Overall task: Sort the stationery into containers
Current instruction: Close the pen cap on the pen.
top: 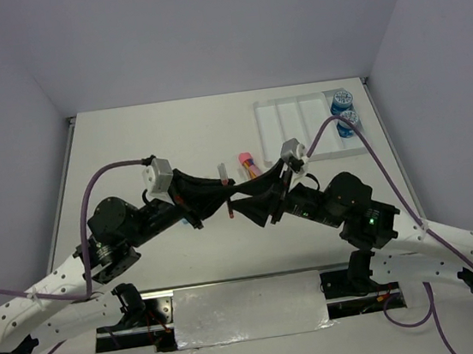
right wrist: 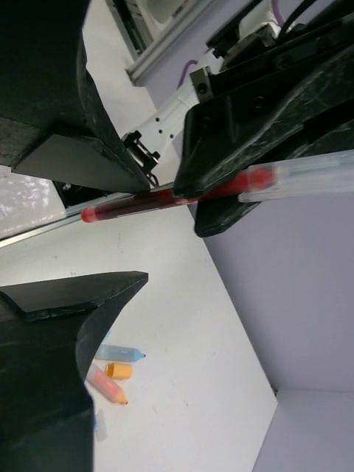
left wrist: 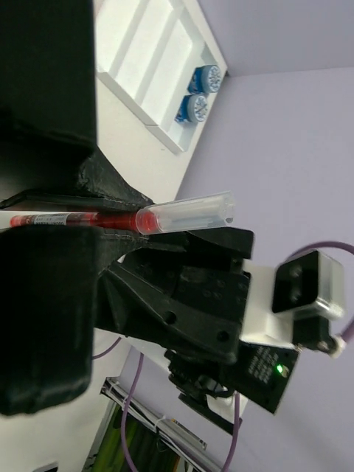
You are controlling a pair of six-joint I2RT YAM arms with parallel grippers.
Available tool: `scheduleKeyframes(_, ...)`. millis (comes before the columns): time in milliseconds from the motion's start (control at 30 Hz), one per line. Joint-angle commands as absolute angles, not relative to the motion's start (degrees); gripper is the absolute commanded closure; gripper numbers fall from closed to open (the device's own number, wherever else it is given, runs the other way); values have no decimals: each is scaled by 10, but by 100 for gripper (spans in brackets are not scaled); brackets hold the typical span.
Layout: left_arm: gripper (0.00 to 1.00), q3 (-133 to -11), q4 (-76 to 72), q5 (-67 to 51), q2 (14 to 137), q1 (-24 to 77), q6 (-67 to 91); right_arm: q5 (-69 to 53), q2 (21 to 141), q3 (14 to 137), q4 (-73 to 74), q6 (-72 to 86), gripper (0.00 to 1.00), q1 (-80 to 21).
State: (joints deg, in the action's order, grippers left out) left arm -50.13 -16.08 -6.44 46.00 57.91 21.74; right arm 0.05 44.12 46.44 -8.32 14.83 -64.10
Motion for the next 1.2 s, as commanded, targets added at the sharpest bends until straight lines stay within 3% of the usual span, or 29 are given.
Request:
scheduleKeyframes(0, 100, -530, -194, -92, 446, 582, 192, -52, 460, 478, -113, 126, 46, -640)
scheduleKeyframes(433, 100, -520, -231, -127, 457, 581, 210, -105, 504, 517, -145, 122, 49, -640)
scheduleKeyframes(600, 100, -516, -229, -130, 452, 582, 209, -113, 513, 520, -162, 120, 57, -640)
scheduleKeyframes(800, 100, -521, -216, -119, 447, 581, 201, -119, 517, 519, -167, 121, 85, -639)
scheduleKeyframes(933, 98, -538, -186, -103, 454, 582, 192, -114, 513, 512, -174, 126, 92, -640)
scheduleKeyframes(1033, 85, -541, -178, -101, 453, 582, 185, -108, 514, 515, -167, 127, 99, -639)
scheduleKeyframes(1067, 72, -541, -176, -101, 452, 581, 185, -105, 515, 518, -161, 127, 100, -640)
scheduleKeyframes(1133, 55, -541, -171, -93, 450, 581, 182, -98, 518, 521, -156, 127, 100, -640)
scheduleKeyframes(1167, 34, -541, -162, -85, 449, 582, 184, -97, 519, 524, -151, 127, 100, -640)
